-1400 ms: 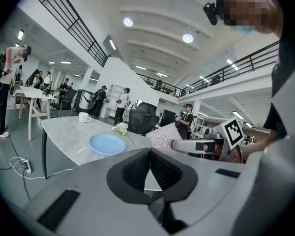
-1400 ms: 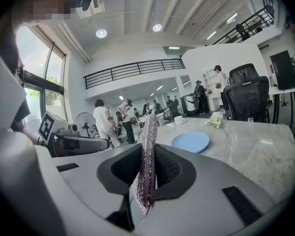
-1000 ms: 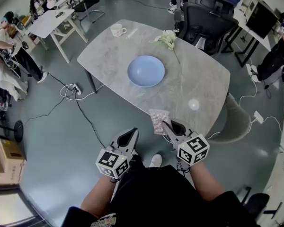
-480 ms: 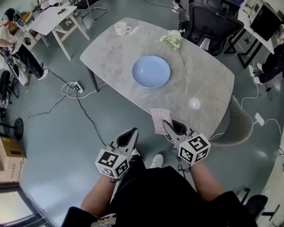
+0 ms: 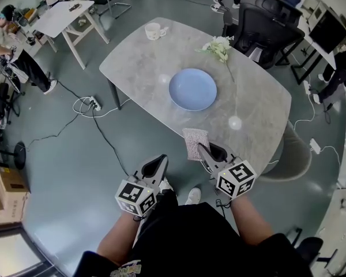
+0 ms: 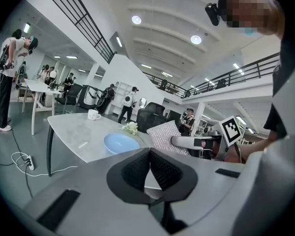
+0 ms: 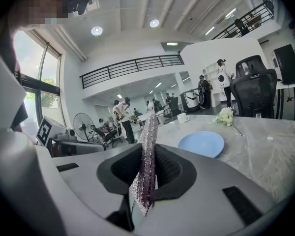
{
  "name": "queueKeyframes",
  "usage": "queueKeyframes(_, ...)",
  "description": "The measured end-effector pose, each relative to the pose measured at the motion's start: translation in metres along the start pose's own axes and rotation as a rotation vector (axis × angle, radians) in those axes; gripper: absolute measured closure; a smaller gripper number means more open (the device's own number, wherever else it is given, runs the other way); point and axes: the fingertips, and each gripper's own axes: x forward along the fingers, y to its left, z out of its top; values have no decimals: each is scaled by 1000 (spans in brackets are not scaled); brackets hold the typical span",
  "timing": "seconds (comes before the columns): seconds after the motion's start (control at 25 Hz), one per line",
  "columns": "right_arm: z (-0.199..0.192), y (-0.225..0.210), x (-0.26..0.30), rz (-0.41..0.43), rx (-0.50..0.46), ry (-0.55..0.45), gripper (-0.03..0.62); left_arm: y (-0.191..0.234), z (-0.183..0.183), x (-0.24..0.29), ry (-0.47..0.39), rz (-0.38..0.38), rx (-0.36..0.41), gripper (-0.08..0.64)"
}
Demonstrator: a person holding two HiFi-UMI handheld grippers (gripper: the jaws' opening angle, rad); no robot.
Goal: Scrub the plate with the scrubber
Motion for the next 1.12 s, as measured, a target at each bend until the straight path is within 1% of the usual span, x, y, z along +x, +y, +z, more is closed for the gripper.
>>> queueKeyframes(0.4, 17, 13, 77, -21, 4, 0, 517, 71, 22, -3, 6, -25, -8, 543)
queueKeyframes(0.68, 33, 17, 121, -33, -27, -7, 517, 122, 38, -3, 3, -25, -1, 543)
queueKeyframes(0.88, 41, 15, 137, -43, -39, -4, 517, 140, 45, 6, 0, -25, 3, 543)
queueKeyframes(1.12, 50, -3, 150, -61, -43, -4, 517, 151, 49, 29, 15, -32, 2, 543)
